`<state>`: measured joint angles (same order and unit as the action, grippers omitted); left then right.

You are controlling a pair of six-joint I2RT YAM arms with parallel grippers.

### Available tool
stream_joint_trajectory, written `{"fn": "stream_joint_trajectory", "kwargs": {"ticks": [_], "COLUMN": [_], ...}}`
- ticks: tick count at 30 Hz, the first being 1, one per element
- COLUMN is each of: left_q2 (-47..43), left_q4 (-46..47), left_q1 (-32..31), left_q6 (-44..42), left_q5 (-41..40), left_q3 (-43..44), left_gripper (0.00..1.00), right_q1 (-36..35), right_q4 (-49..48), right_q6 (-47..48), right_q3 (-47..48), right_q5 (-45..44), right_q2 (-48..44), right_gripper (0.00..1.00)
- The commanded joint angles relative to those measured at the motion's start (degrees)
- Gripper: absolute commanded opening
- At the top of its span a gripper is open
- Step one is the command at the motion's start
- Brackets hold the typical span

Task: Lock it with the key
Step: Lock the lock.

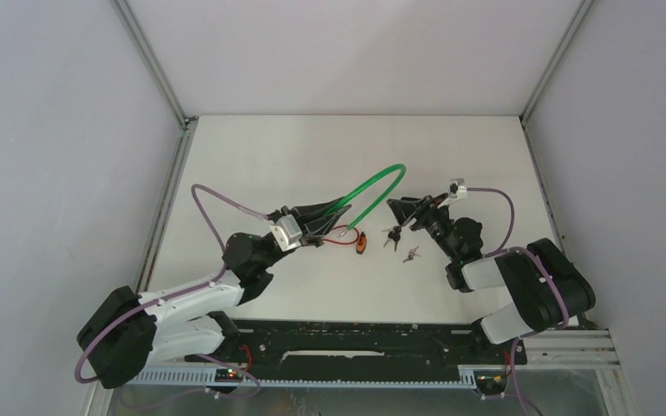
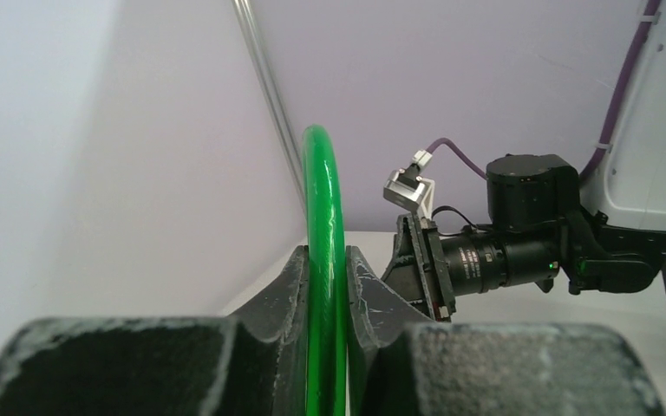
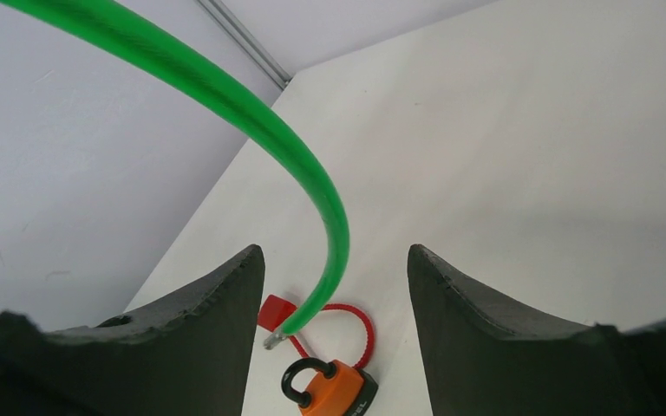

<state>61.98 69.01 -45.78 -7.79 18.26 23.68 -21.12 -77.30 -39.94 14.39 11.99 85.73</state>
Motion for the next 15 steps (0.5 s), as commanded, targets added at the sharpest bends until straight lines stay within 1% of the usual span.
{"fn": "stream_joint_trajectory", "kwargs": {"ticks": [1, 3, 6, 15], "left_q2": [-1.23, -1.04, -0.81, -0.92], "left_q4": [2.96, 3.43, 4.54, 8.26], "left_q1": [-0.23, -0.21, -0.25, -0.2], "left_q6": [1.33, 1.76, 2.49, 5.29], "left_q5": [2.38, 2.54, 2.85, 3.53], "left_q3": [4.19, 4.54, 5.02, 6.82], "left_gripper": [0.0, 0.0, 0.0, 0.0], "right_q1": [0.2, 0.22, 0.21, 0.38], "right_q4": [-4.81, -7.59, -8.35, -8.22], "right_q6": [-1.19, -2.55, -3.77, -4.66], "right_q3": [1.49, 1.89, 2.75, 3.08], "right_q5": [2.85, 5.05, 6.74, 6.2], "right_q2": [2.66, 4.46, 6.11, 7.08], "right_gripper": [0.64, 0.64, 0.63, 0.62]}}
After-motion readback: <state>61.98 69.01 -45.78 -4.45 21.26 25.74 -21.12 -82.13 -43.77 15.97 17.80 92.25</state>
